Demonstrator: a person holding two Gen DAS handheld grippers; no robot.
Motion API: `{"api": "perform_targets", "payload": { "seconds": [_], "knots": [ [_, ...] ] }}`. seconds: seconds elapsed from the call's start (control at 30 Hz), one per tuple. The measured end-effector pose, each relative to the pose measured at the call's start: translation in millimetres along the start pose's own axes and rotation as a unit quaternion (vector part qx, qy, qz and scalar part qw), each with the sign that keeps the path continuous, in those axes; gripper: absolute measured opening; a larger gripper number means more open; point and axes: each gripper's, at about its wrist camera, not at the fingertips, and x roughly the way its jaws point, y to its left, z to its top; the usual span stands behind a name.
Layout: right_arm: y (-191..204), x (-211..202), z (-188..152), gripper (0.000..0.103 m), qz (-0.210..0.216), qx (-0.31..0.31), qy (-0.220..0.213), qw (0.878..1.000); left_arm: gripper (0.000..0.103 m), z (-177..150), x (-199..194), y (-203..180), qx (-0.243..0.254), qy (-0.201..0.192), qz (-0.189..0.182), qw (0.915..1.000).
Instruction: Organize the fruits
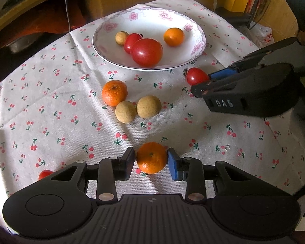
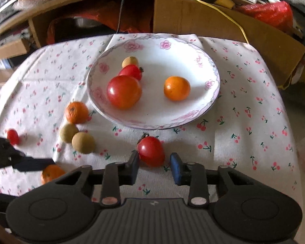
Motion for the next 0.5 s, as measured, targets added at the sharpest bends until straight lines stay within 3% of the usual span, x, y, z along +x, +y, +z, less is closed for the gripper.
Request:
{"api": "perform_targets", "payload": {
  "seconds": [0.5],
  "knots": [
    [13,-12,-8,0.020,-0.019,-0.030,-0.006,0.999,0.042,0,-1,0,-0.002,0.000,-0.003,1.0000]
  ]
}}
